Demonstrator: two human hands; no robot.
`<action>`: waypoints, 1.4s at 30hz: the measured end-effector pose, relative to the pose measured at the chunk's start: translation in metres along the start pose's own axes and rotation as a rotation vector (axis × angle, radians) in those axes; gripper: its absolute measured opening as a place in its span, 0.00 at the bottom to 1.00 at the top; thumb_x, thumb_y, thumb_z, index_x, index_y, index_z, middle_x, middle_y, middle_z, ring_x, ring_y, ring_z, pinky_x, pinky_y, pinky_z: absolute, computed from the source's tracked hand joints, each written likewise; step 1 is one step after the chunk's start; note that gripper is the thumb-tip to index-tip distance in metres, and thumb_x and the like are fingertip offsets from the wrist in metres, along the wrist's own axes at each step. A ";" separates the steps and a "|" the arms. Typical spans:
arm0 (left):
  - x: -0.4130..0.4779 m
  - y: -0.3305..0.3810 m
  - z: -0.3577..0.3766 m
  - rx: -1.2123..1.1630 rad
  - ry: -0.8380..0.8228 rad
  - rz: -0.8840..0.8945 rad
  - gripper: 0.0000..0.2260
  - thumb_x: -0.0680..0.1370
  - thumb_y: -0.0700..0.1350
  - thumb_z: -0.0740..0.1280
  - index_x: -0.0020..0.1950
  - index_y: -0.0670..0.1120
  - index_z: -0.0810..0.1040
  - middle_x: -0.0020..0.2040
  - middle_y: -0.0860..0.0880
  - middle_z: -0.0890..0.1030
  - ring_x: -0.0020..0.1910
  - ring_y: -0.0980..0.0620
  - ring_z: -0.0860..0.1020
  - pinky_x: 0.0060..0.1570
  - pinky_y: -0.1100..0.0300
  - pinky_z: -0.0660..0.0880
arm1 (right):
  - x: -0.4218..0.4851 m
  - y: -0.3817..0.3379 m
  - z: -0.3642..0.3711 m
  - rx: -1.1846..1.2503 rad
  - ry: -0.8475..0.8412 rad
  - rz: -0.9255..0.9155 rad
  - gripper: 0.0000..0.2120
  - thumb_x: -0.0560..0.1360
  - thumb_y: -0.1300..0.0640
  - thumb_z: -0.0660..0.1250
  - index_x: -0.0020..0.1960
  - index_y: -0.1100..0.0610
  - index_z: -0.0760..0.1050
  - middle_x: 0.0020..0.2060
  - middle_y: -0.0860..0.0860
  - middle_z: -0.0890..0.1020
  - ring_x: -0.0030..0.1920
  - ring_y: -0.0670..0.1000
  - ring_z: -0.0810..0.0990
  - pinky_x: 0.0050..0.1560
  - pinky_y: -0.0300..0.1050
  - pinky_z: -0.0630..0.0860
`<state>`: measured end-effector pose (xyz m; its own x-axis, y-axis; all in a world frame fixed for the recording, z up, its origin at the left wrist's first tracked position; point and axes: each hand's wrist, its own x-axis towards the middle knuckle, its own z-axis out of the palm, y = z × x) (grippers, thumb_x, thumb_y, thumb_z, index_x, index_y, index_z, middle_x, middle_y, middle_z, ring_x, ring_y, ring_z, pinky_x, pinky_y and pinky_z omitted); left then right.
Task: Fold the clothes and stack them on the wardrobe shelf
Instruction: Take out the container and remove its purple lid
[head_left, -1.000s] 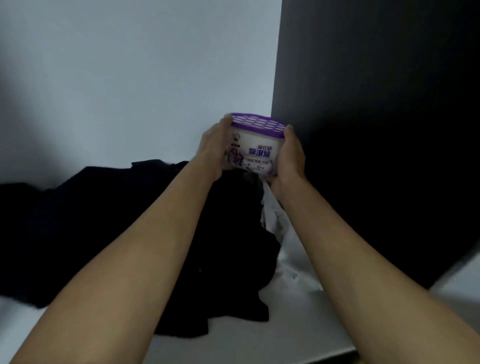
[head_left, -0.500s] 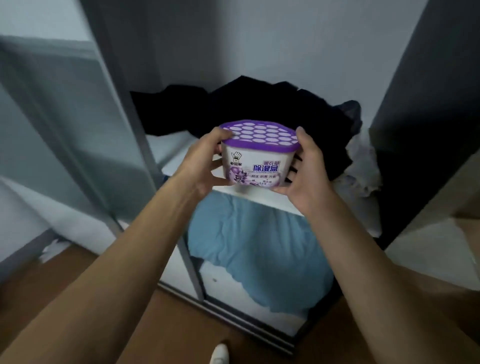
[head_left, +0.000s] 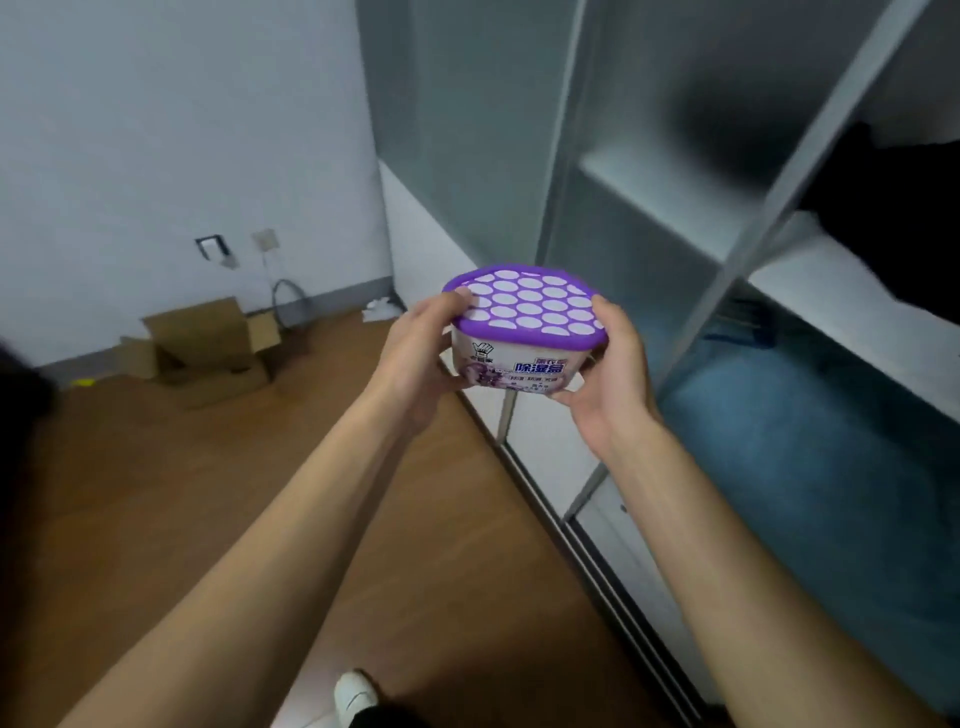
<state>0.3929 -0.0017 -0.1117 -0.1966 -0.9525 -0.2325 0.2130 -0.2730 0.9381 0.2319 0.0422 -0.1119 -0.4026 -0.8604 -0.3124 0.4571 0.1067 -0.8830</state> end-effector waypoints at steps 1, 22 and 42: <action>0.003 0.007 -0.033 -0.008 0.048 0.017 0.19 0.71 0.53 0.69 0.59 0.45 0.79 0.50 0.47 0.85 0.44 0.53 0.83 0.39 0.52 0.79 | 0.001 0.018 0.029 -0.023 -0.045 0.015 0.08 0.78 0.46 0.63 0.50 0.49 0.79 0.39 0.44 0.87 0.36 0.44 0.86 0.43 0.49 0.80; 0.152 0.095 -0.523 -0.140 0.499 -0.017 0.18 0.67 0.57 0.69 0.54 0.52 0.81 0.52 0.49 0.86 0.51 0.54 0.83 0.50 0.47 0.79 | 0.127 0.242 0.519 -0.403 -0.598 0.321 0.24 0.67 0.31 0.69 0.55 0.46 0.77 0.44 0.47 0.88 0.45 0.55 0.88 0.46 0.58 0.84; 0.491 0.167 -0.785 -0.082 0.584 -0.078 0.16 0.69 0.59 0.71 0.51 0.50 0.83 0.52 0.46 0.86 0.52 0.47 0.84 0.48 0.45 0.82 | 0.404 0.337 0.849 -0.529 -0.578 0.400 0.14 0.82 0.49 0.62 0.65 0.53 0.71 0.59 0.53 0.80 0.57 0.54 0.81 0.45 0.51 0.84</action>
<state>1.0833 -0.6212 -0.2704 0.3395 -0.8394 -0.4245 0.2966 -0.3327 0.8952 0.8968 -0.6927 -0.2386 0.2387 -0.8114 -0.5336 -0.0070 0.5480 -0.8364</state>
